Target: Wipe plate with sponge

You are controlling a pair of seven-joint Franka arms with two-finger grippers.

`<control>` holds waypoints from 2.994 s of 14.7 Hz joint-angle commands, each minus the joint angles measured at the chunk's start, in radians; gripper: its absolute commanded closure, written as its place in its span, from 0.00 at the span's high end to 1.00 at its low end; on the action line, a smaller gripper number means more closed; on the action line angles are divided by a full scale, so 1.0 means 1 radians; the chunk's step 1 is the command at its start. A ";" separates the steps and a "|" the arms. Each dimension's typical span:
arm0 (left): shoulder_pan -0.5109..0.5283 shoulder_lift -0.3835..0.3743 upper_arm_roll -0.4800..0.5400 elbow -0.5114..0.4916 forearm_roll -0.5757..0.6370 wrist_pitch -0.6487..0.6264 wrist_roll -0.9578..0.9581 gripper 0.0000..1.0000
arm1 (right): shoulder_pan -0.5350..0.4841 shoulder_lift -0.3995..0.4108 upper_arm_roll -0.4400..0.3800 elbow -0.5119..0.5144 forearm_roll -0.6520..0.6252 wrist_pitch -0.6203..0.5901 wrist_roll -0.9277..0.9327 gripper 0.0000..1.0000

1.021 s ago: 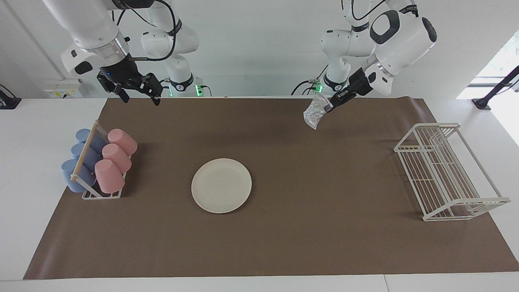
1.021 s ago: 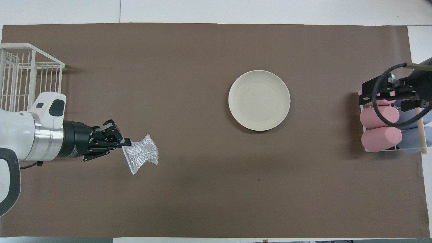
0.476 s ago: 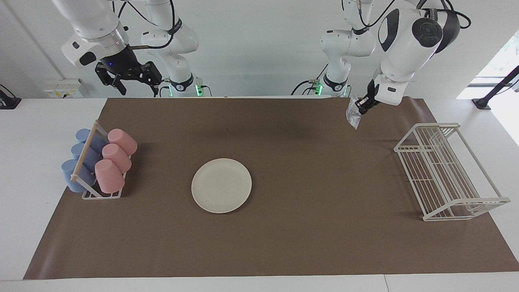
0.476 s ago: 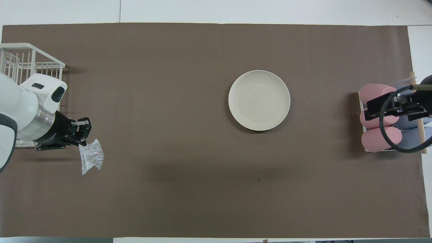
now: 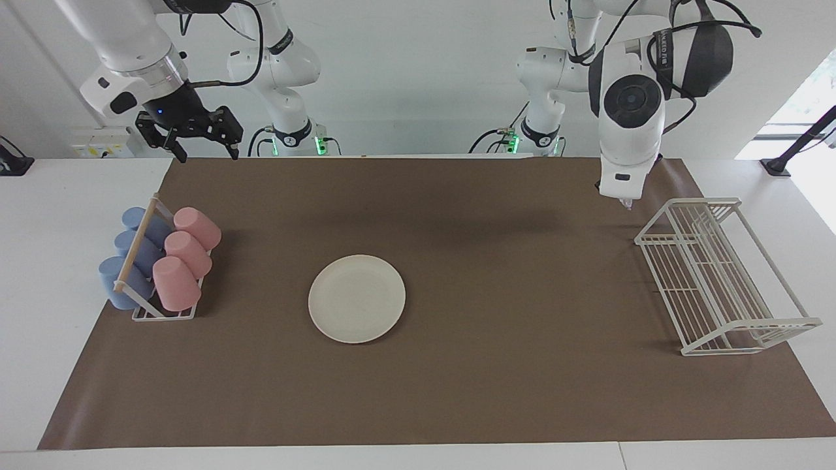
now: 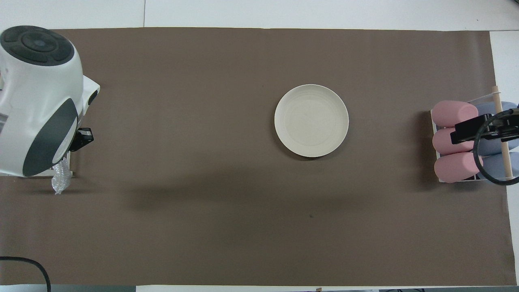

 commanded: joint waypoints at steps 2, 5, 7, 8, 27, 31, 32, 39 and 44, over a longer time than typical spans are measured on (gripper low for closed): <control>-0.023 0.066 -0.010 0.037 0.205 -0.050 0.028 0.00 | -0.026 -0.027 0.008 -0.047 -0.023 0.028 -0.022 1.00; -0.014 0.094 -0.010 0.032 0.358 -0.028 0.155 0.00 | -0.053 -0.018 0.008 -0.050 -0.051 0.025 -0.021 1.00; -0.010 0.160 -0.009 0.029 0.455 0.020 0.160 0.00 | -0.047 -0.016 0.007 -0.049 -0.054 0.026 0.061 1.00; 0.007 0.189 -0.009 0.034 0.488 0.035 0.160 0.00 | -0.047 -0.016 0.008 -0.047 -0.054 0.028 0.092 1.00; 0.106 0.250 -0.004 -0.018 0.463 0.270 -0.027 0.08 | -0.052 -0.019 0.016 -0.047 -0.042 0.062 0.083 1.00; 0.116 0.247 -0.002 -0.009 0.437 0.284 -0.027 0.81 | -0.047 -0.015 0.019 -0.038 -0.042 0.065 0.085 1.00; 0.121 0.246 -0.002 -0.007 0.429 0.287 -0.027 0.91 | -0.047 -0.015 0.019 -0.038 -0.040 0.063 0.085 1.00; 0.139 0.231 0.001 0.054 0.313 0.312 -0.016 1.00 | -0.047 -0.015 0.019 -0.038 -0.040 0.065 0.088 1.00; 0.167 0.166 0.005 0.140 0.087 0.295 0.033 1.00 | -0.047 -0.015 0.019 -0.038 -0.040 0.068 0.090 1.00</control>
